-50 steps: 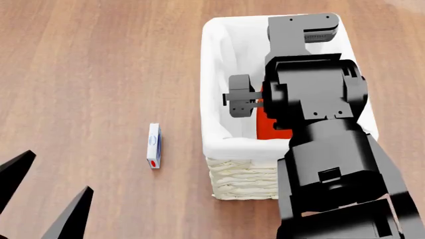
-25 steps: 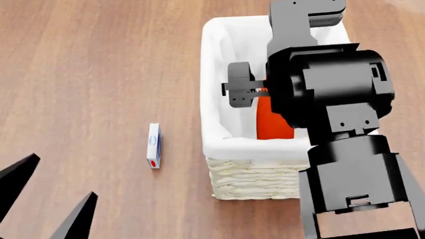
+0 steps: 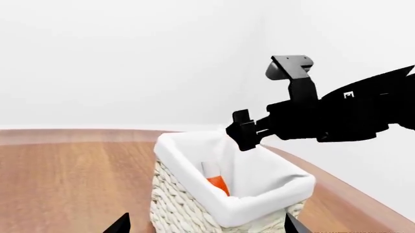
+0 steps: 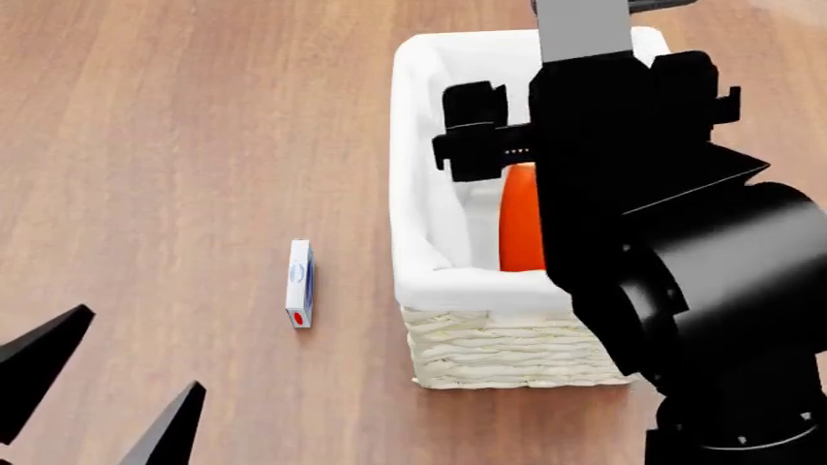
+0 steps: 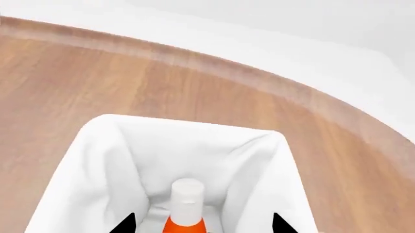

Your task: Pick up the ketchup, and put it in the basket.

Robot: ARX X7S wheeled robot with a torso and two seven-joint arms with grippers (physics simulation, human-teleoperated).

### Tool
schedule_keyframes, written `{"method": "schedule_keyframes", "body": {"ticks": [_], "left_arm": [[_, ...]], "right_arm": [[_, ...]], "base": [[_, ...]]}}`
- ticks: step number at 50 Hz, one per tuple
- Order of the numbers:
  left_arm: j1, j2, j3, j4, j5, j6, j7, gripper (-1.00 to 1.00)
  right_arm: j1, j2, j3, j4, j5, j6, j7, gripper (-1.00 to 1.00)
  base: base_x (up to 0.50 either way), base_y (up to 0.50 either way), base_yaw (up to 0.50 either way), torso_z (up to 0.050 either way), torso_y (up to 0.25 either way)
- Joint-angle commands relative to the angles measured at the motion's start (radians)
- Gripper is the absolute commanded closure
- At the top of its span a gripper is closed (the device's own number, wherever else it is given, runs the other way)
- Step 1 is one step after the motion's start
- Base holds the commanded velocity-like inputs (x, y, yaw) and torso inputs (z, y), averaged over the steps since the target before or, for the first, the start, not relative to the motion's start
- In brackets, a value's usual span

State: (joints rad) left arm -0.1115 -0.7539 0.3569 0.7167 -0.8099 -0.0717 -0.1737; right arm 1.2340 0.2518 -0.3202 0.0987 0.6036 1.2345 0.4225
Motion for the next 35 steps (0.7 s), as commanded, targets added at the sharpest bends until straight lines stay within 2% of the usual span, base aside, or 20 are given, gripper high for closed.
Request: {"method": "schedule_keyframes", "body": {"ticks": [1,3,6,16,19,22,24,27,30,35], "left_arm": [[-0.018,0.003,0.014,0.004,-0.001,-0.018,-0.003,-1.00],[0.006,0.018,0.024,-0.022,0.032,0.012,0.019,-1.00],[-0.013,0.006,0.018,0.001,0.006,-0.013,-0.002,-1.00],[-0.001,0.026,0.040,-0.028,0.044,0.005,0.019,-1.00],[-0.020,0.013,0.032,-0.007,0.015,-0.019,0.001,-1.00],[-0.002,0.031,0.044,-0.040,0.047,0.006,0.022,-1.00],[-0.003,0.032,0.047,-0.039,0.048,0.004,0.021,-1.00],[-0.031,0.016,0.040,-0.007,0.010,-0.033,-0.006,-1.00],[-0.006,0.031,0.050,-0.034,0.048,0.003,0.021,-1.00],[-0.027,0.025,0.050,-0.020,0.029,-0.021,0.007,-1.00]], "right_arm": [[-0.127,0.080,-0.076,-0.314,-0.038,-0.061,0.058,-1.00],[-0.159,0.106,-0.094,-0.387,-0.047,-0.089,0.059,-1.00],[-0.209,0.129,-0.082,-0.461,-0.048,-0.136,0.062,-1.00],[-0.315,0.210,-0.111,-0.592,-0.096,-0.230,0.073,-1.00],[-0.343,0.250,-0.178,-0.635,-0.160,-0.268,0.086,-1.00],[-0.370,0.289,-0.243,-0.678,-0.242,-0.285,0.133,-1.00],[-0.417,0.289,-0.209,-0.696,-0.226,-0.320,0.145,-1.00],[-0.464,0.304,-0.224,-0.707,-0.255,-0.359,0.169,-1.00],[-0.516,0.309,-0.214,-0.710,-0.266,-0.409,0.189,-1.00],[-0.565,0.310,-0.225,-0.713,-0.288,-0.442,0.217,-1.00]], "base": [[0.00,0.00,0.00,0.000,0.000],[0.00,0.00,0.00,0.000,0.000],[0.00,0.00,0.00,0.000,0.000],[0.00,0.00,0.00,0.000,0.000],[0.00,0.00,0.00,0.000,0.000],[0.00,0.00,0.00,0.000,0.000],[0.00,0.00,0.00,0.000,0.000],[0.00,0.00,0.00,0.000,0.000],[0.00,0.00,0.00,0.000,0.000],[0.00,0.00,0.00,0.000,0.000]]}}
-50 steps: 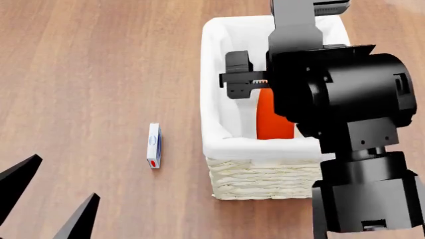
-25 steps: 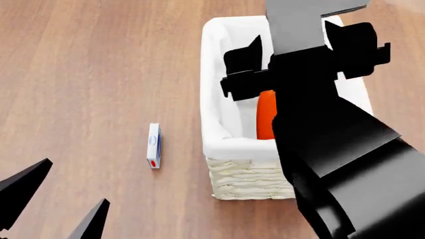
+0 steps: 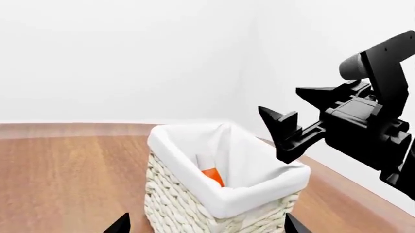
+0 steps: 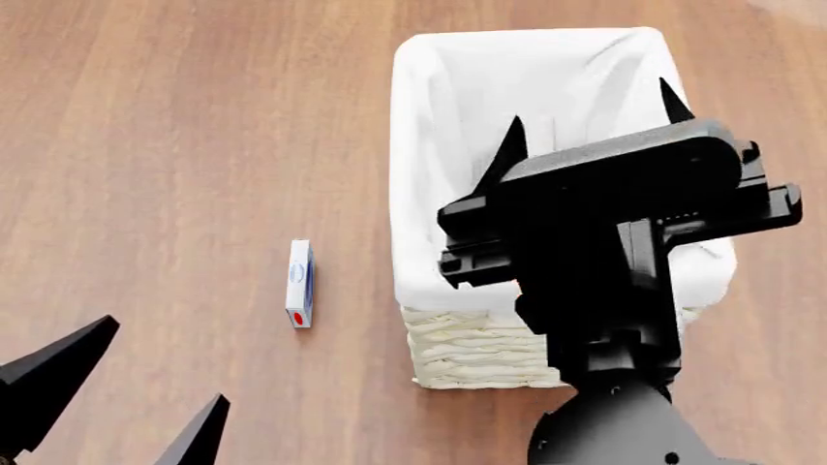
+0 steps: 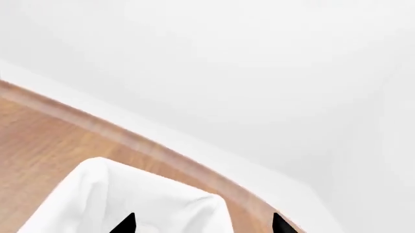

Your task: Pick up the ketchup, and put it in the basket.

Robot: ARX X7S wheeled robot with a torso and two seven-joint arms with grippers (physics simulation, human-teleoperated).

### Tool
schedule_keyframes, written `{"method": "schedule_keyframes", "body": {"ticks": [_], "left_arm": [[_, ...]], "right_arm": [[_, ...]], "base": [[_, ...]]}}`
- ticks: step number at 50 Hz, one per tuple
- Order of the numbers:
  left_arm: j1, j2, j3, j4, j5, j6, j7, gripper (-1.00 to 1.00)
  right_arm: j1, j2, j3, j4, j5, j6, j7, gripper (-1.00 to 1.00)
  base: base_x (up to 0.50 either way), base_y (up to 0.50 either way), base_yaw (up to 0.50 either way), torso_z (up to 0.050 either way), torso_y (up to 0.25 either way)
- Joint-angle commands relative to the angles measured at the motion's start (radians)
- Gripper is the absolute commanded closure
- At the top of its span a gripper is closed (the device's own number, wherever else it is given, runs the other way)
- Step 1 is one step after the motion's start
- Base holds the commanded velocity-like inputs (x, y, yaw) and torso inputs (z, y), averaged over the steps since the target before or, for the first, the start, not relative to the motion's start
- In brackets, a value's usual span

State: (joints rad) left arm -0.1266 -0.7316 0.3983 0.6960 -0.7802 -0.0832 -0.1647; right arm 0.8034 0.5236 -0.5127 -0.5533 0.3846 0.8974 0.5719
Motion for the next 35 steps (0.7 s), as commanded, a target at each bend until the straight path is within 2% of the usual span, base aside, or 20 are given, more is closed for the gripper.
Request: {"method": "schedule_keyframes", "body": {"ticks": [1,10,19,20,22,24,35], "left_arm": [[0.003,0.012,0.015,-0.018,0.021,0.010,0.013,-1.00],[-0.019,-0.009,0.001,0.015,-0.021,-0.020,-0.015,-1.00],[0.005,0.010,0.012,-0.022,0.016,0.015,0.010,-1.00],[0.005,0.011,0.013,-0.023,0.015,0.015,0.010,-1.00],[-0.022,-0.003,0.004,0.006,-0.024,-0.019,-0.017,-1.00],[0.002,0.011,0.012,-0.023,0.009,0.012,0.006,-1.00],[-0.022,-0.004,0.005,0.006,-0.022,-0.019,-0.022,-1.00]], "right_arm": [[-0.158,0.038,-0.043,-0.059,-0.085,-0.133,0.078,-1.00],[-0.238,0.065,-0.153,-0.047,-0.216,-0.236,0.128,-1.00],[-0.323,0.093,-0.152,-0.100,-0.225,-0.325,0.157,-1.00],[-0.367,0.087,-0.105,-0.093,-0.168,-0.401,0.159,-1.00],[-0.374,0.099,-0.137,-0.099,-0.217,-0.395,0.170,-1.00],[-0.404,0.097,-0.117,-0.092,-0.185,-0.442,0.169,-1.00],[-0.486,0.124,-0.128,-0.121,-0.208,-0.524,0.193,-1.00]], "base": [[0.00,0.00,0.00,0.000,0.000],[0.00,0.00,0.00,0.000,0.000],[0.00,0.00,0.00,0.000,0.000],[0.00,0.00,0.00,0.000,0.000],[0.00,0.00,0.00,0.000,0.000],[0.00,0.00,0.00,0.000,0.000],[0.00,0.00,0.00,0.000,0.000]]}}
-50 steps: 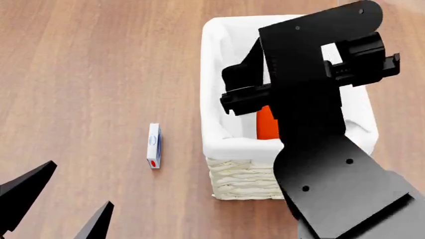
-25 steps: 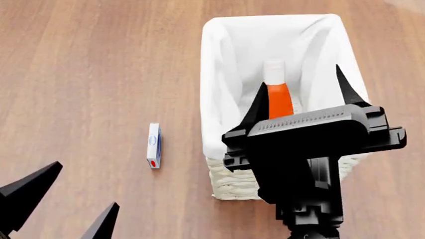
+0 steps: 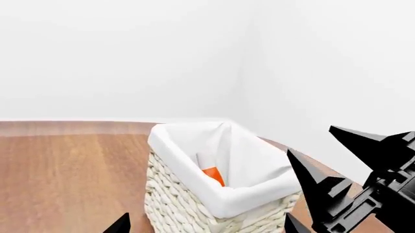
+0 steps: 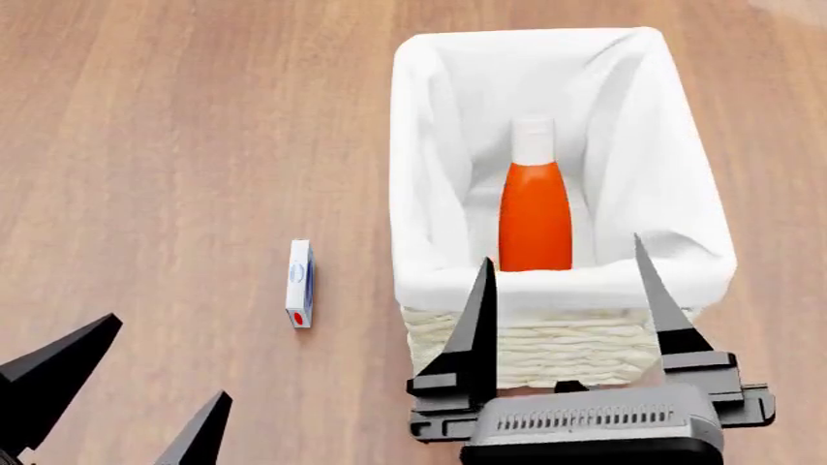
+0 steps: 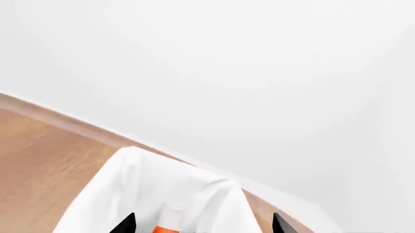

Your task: Pick up the ketchup, and put it in the basket.

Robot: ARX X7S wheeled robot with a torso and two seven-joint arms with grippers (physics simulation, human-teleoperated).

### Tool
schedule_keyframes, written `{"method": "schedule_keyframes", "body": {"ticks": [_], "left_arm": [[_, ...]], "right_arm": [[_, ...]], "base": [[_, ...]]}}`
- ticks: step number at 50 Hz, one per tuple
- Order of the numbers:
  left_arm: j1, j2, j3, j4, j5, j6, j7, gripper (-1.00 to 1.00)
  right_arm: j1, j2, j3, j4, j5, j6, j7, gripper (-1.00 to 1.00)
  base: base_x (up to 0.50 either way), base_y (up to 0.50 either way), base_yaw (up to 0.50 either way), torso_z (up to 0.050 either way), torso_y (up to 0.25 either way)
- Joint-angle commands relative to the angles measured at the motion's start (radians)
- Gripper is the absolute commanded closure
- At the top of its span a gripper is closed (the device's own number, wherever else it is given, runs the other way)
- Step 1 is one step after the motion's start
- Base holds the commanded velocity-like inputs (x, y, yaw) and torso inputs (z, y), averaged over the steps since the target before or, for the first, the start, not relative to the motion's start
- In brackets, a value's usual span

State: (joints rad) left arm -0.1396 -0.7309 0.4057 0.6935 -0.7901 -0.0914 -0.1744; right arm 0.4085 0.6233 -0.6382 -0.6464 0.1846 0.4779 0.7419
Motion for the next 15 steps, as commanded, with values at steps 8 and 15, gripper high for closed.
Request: {"method": "schedule_keyframes", "body": {"ticks": [8,15], "left_arm": [[0.002,0.002,0.002,-0.006,0.003,0.004,-0.005,-1.00],[-0.013,-0.004,-0.002,0.007,-0.014,-0.016,-0.024,-1.00]], "right_arm": [[-0.136,0.040,-0.015,-0.044,-0.026,-0.145,0.035,-1.00],[-0.178,0.053,-0.012,-0.053,-0.031,-0.176,0.053,-1.00]], "base": [[0.00,0.00,0.00,0.000,0.000],[0.00,0.00,0.00,0.000,0.000]]}}
